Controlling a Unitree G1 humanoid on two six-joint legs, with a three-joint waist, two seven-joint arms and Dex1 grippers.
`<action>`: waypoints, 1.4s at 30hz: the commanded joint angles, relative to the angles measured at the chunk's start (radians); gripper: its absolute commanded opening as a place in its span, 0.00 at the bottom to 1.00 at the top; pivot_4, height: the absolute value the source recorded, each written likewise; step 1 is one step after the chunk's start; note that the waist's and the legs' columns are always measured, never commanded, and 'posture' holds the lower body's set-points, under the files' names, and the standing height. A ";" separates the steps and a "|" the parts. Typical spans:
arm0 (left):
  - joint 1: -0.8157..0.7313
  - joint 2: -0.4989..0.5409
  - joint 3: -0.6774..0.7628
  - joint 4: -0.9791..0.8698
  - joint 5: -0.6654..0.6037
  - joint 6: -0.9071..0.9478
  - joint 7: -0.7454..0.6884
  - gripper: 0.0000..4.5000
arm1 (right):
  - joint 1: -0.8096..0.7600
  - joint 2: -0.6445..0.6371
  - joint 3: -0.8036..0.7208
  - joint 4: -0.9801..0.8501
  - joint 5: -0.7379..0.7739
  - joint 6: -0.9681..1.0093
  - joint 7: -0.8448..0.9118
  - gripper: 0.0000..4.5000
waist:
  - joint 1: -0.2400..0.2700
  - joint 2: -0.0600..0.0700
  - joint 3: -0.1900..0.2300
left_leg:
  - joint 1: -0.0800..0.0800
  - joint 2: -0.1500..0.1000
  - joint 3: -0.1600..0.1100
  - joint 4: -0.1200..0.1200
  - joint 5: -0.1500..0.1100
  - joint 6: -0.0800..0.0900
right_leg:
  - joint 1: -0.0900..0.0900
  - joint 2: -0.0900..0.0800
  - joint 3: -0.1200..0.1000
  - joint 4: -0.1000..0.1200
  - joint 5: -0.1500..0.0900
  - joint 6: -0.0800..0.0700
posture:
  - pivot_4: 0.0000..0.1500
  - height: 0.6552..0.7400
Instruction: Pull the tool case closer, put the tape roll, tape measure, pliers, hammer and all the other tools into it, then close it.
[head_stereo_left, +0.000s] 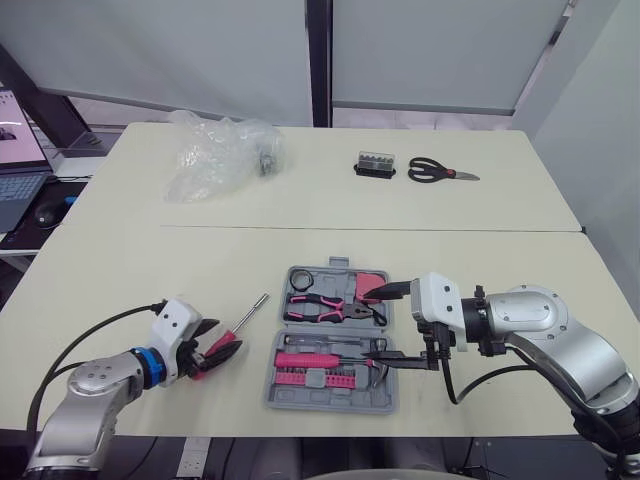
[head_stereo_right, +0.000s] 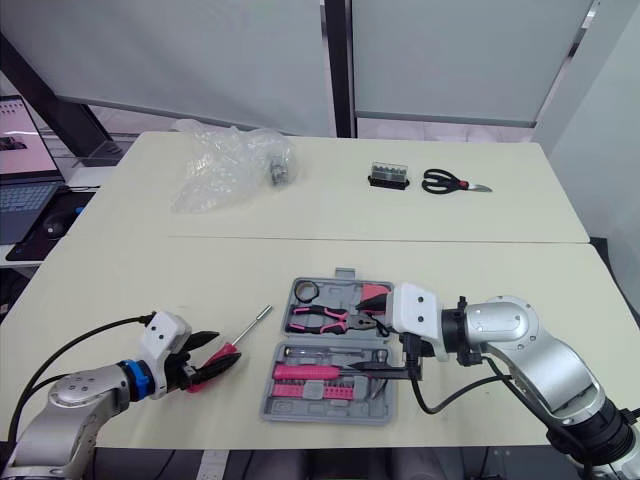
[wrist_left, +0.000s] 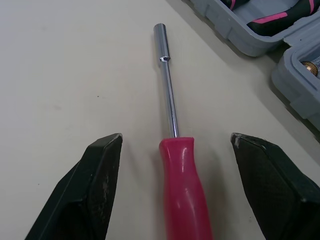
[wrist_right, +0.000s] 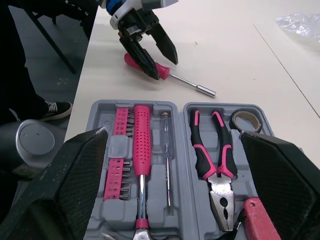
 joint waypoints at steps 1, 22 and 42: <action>0.003 0.000 -0.010 0.000 0.022 0.000 0.021 0.80 | 0.005 0.004 -0.005 -0.030 -0.001 -0.021 -0.004 1.00 | 0.000 0.000 0.000 | 0.000 0.000 0.000 0.000 0.000 0.000 | 0.000 0.000 0.000 0.000 0.000 0.000 | 1.00 1.00; 0.073 0.062 0.065 -0.075 -0.023 0.018 -0.028 0.16 | -0.017 0.014 -0.027 -0.047 0.012 0.002 -0.029 1.00 | -0.004 0.000 0.000 | 0.000 0.000 0.000 0.000 0.000 0.000 | 0.000 0.000 0.000 0.000 0.000 0.000 | 1.00 1.00; 0.001 0.310 -0.301 -0.647 0.092 0.103 -0.231 0.16 | 0.149 -0.355 -0.213 -0.016 0.079 -0.066 0.268 1.00 | -0.001 0.005 0.003 | -0.005 0.000 0.000 -0.001 0.000 0.000 | 0.000 0.000 0.000 -0.008 0.001 0.001 | 1.00 1.00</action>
